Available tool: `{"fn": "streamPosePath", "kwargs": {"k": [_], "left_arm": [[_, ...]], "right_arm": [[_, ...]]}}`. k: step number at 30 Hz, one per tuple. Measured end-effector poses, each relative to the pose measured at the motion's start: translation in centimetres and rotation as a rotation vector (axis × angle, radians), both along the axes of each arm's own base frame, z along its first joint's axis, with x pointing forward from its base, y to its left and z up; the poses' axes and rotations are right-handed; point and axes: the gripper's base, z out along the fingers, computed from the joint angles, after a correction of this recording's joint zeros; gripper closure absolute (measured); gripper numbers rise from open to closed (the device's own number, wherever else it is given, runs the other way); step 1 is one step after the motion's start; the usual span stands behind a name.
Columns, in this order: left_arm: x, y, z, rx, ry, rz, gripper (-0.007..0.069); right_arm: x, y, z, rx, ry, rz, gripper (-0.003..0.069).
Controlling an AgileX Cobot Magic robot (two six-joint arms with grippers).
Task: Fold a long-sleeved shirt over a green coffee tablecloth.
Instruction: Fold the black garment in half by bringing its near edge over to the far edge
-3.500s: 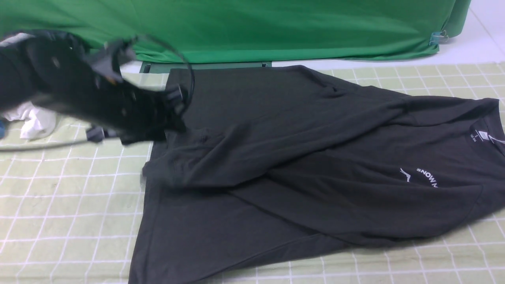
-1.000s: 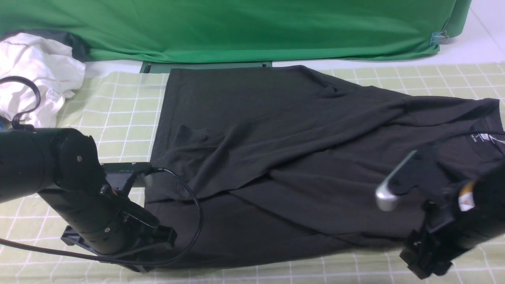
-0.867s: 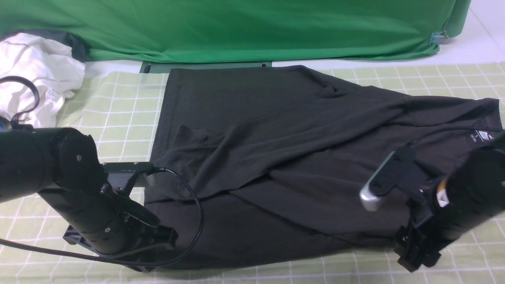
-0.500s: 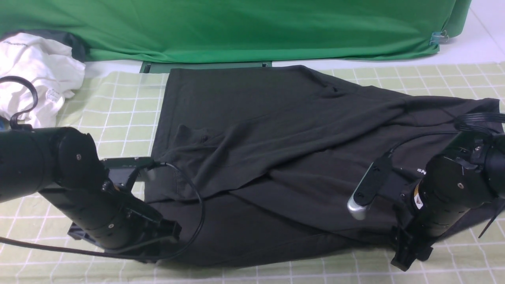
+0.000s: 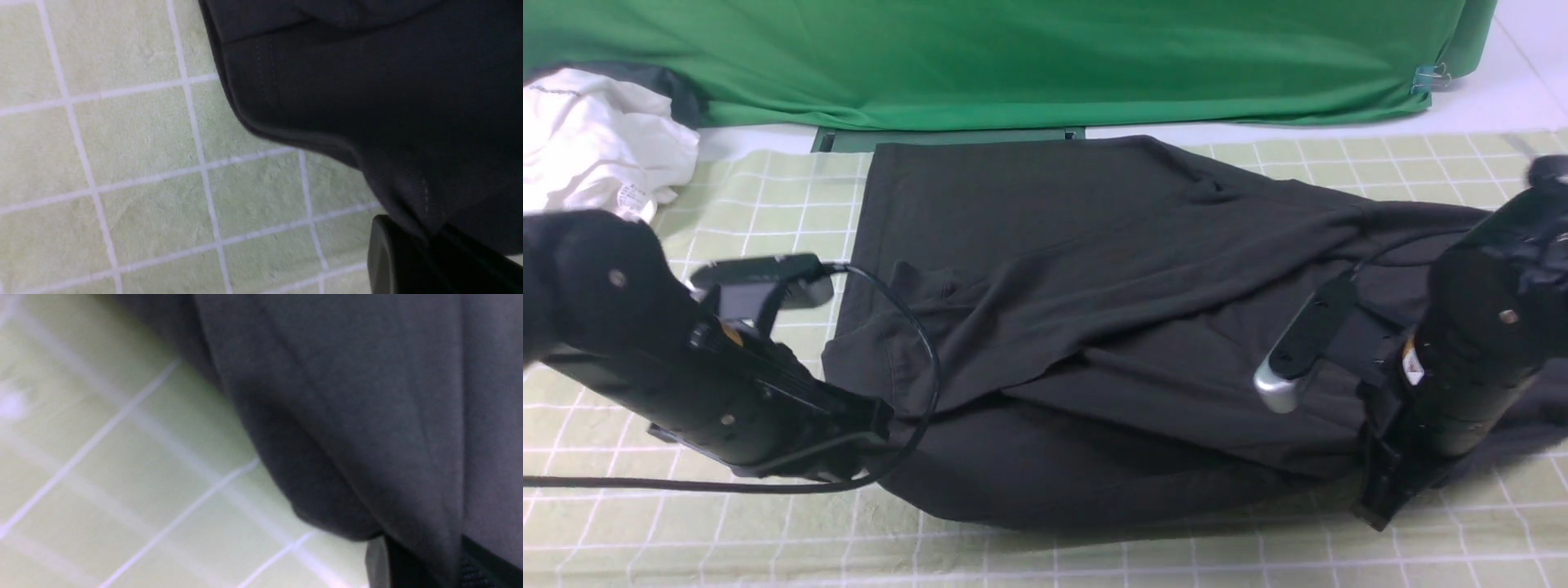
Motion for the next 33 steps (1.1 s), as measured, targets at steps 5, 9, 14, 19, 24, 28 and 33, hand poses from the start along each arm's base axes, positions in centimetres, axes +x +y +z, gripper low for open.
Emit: {"fn": "streamPosePath", "kwargs": {"k": [5, 9, 14, 19, 24, 28, 33], "left_arm": [[-0.8, 0.1, -0.1, 0.005, 0.064, -0.017, 0.0597], [-2.1, 0.2, -1.2, 0.009, 0.146, -0.023, 0.0597], [-4.9, 0.4, -2.2, -0.024, 0.229, -0.01, 0.0597], [-5.7, 0.2, -1.2, -0.087, 0.168, 0.019, 0.0597], [-4.1, -0.1, 0.7, -0.118, 0.06, 0.044, 0.0597], [-1.0, -0.5, 3.7, -0.133, -0.084, 0.08, 0.0597], [3.5, -1.1, 5.3, -0.127, -0.186, 0.1, 0.0597]], "right_arm": [[-1.3, -0.5, 0.4, -0.006, 0.056, -0.028, 0.0621], [-3.2, -1.6, -1.0, -0.039, 0.126, -0.057, 0.0621], [-6.2, -3.2, -2.6, -0.074, 0.205, -0.128, 0.0621], [-7.5, -3.8, -1.8, -0.059, 0.194, -0.167, 0.0621], [-6.4, -3.6, 0.0, -0.025, 0.088, -0.166, 0.0622], [-3.7, -2.8, 2.2, 0.013, 0.004, -0.199, 0.0622], [1.3, -2.1, 4.2, 0.052, -0.058, -0.266, 0.0622]]}}
